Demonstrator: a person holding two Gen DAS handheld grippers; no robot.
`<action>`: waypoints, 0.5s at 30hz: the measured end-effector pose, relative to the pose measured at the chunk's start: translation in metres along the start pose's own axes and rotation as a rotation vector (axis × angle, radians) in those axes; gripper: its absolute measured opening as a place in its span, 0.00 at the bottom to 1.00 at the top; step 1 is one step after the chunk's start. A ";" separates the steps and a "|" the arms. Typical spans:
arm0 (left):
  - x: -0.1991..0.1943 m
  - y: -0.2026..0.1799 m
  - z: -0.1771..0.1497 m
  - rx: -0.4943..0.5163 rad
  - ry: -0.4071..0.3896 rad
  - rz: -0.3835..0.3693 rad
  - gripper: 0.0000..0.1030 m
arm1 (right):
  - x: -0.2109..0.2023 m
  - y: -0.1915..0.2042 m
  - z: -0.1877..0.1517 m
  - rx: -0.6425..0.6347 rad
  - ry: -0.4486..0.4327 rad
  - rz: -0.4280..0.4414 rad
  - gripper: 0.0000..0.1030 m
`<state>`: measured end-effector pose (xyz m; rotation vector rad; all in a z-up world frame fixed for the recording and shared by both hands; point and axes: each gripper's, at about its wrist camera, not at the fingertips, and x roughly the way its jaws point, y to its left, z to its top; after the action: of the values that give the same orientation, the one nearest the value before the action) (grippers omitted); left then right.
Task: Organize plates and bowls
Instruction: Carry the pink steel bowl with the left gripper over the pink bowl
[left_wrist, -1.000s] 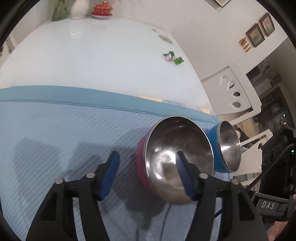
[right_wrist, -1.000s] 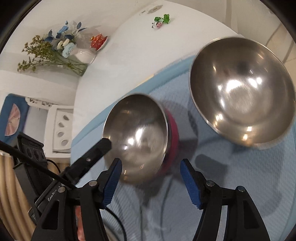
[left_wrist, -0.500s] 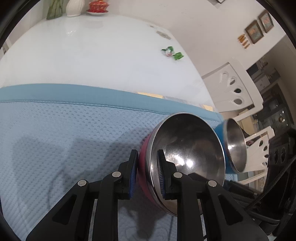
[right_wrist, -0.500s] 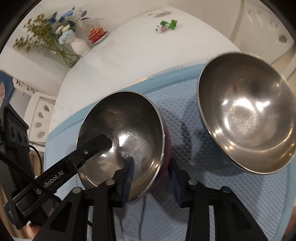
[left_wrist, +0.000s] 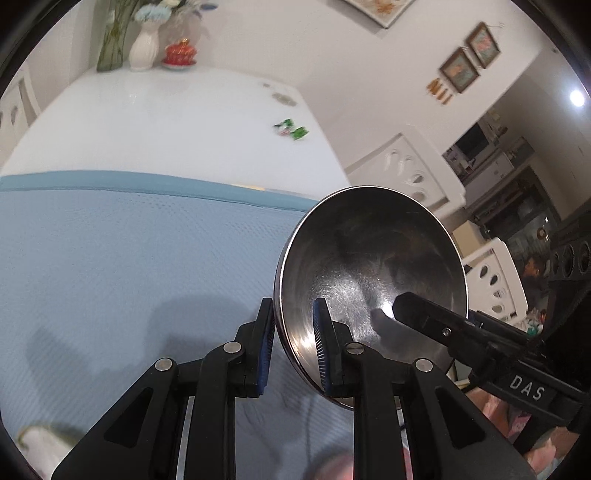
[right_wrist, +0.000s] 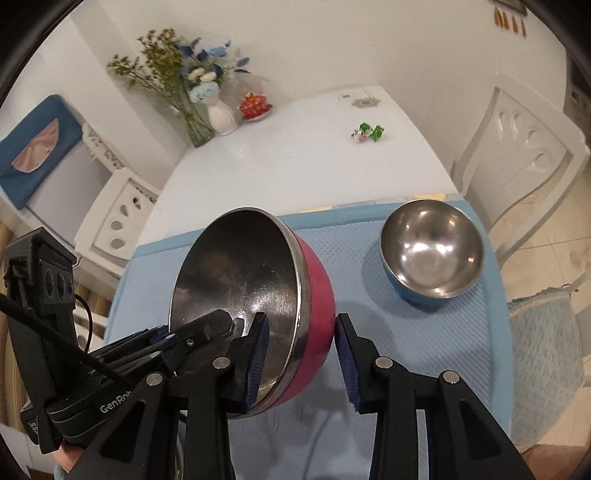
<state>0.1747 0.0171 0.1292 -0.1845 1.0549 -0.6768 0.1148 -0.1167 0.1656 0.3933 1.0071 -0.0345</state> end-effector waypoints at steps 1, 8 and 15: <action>-0.008 -0.006 -0.006 0.007 -0.007 -0.003 0.17 | -0.007 0.000 -0.006 0.006 -0.002 0.006 0.34; -0.037 -0.044 -0.043 0.060 -0.013 -0.014 0.17 | -0.049 -0.008 -0.057 0.052 0.024 0.023 0.35; -0.038 -0.065 -0.105 0.111 0.086 0.011 0.17 | -0.064 -0.022 -0.107 0.086 0.089 0.000 0.36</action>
<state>0.0459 0.0070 0.1340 -0.0540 1.0968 -0.7366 -0.0116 -0.1109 0.1619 0.4766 1.0964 -0.0609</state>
